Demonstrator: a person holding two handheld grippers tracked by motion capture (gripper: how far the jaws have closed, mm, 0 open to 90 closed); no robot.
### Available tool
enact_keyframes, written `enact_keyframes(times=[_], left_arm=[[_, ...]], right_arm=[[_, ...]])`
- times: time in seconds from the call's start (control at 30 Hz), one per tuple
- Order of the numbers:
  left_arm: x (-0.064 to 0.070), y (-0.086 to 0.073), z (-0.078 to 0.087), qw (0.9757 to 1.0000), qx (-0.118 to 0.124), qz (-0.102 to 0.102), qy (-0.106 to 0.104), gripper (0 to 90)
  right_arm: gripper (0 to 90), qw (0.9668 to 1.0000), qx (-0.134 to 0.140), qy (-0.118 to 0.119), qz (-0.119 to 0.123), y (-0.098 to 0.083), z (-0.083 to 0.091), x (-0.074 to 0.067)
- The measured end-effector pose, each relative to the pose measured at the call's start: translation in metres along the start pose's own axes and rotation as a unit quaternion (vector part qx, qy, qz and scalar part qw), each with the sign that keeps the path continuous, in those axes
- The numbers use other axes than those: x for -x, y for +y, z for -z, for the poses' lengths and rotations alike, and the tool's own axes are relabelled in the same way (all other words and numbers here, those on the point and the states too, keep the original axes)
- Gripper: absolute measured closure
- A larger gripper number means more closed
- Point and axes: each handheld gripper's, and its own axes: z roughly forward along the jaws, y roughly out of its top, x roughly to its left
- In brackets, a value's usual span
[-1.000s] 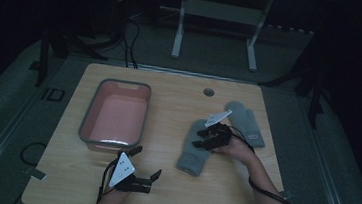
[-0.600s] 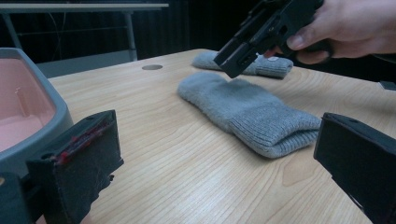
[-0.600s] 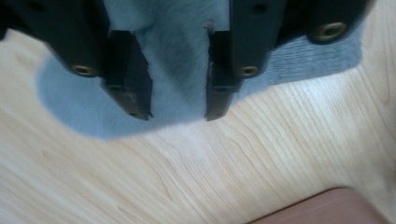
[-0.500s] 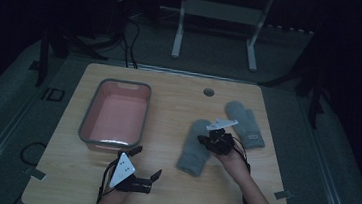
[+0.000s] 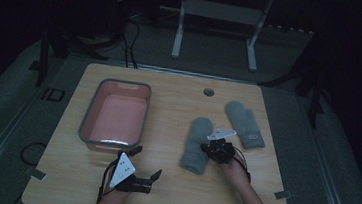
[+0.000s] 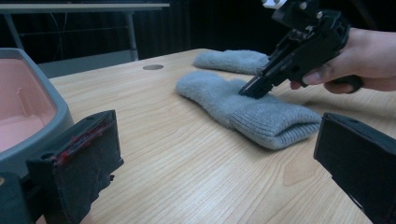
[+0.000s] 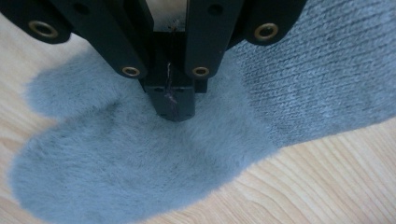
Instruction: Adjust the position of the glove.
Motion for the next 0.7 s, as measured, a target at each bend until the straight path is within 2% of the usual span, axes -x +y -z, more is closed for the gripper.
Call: enact_keyframes(times=[0.03, 0.1, 0.13, 0.2, 0.27, 0.33, 0.37, 0.4, 0.47, 0.57, 0.67, 0.7], left_arm=[[0.0, 0.0, 0.0, 1.0, 0.0, 0.0, 0.0, 0.9], [0.0, 0.0, 0.0, 1.0, 0.0, -0.001, 0.0, 0.9], [0.0, 0.0, 0.0, 1.0, 0.0, 0.0, 0.0, 0.9], [0.0, 0.0, 0.0, 1.0, 0.0, 0.001, 0.001, 0.9], [0.0, 0.0, 0.0, 1.0, 0.0, 0.001, 0.0, 0.9], [0.0, 0.0, 0.0, 1.0, 0.0, 0.0, 0.0, 0.9], [0.0, 0.0, 0.0, 1.0, -0.001, 0.0, 0.0, 0.9], [0.0, 0.0, 0.0, 1.0, 0.0, 0.0, 0.0, 0.9], [0.0, 0.0, 0.0, 1.0, 0.0, 0.0, 0.0, 0.9], [0.0, 0.0, 0.0, 1.0, 0.001, -0.001, 0.0, 0.9], [0.0, 0.0, 0.0, 1.0, 0.0, -0.001, 0.0, 0.9], [0.0, 0.0, 0.0, 1.0, 0.0, -0.001, 0.0, 0.9]], right_arm=[[90.0, 0.9996, 0.002, 0.02, 0.018, 0.002, -0.002, 0.007], [89.9, 0.9993, 0.002, 0.025, 0.027, 0.003, -0.004, 0.011], [89.9, 0.9979, 0.004, 0.045, 0.046, 0.006, -0.007, 0.015], [89.9, 0.9973, 0.006, 0.051, 0.052, 0.008, -0.009, 0.017], [89.9, 0.9934, 0.014, 0.075, 0.086, 0.014, -0.016, 0.017], [89.9, 0.9934, 0.014, 0.075, 0.086, 0.014, -0.016, 0.017], [89.9, 0.992, 0.016, 0.081, 0.096, 0.016, -0.018, 0.016], [89.9, 0.9901, 0.017, 0.098, 0.099, 0.02, -0.022, 0.016], [89.9, 0.9916, 0.017, 0.1, 0.08, 0.023, -0.026, 0.015], [89.9, 0.9941, 0.02, 0.088, 0.06, 0.024, -0.028, 0.011], [90.0, 0.9977, 0.02, 0.061, 0.024, 0.022, -0.027, 0.006], [90.0, 0.9984, 0.022, 0.047, 0.023, 0.021, -0.026, 0.002]])
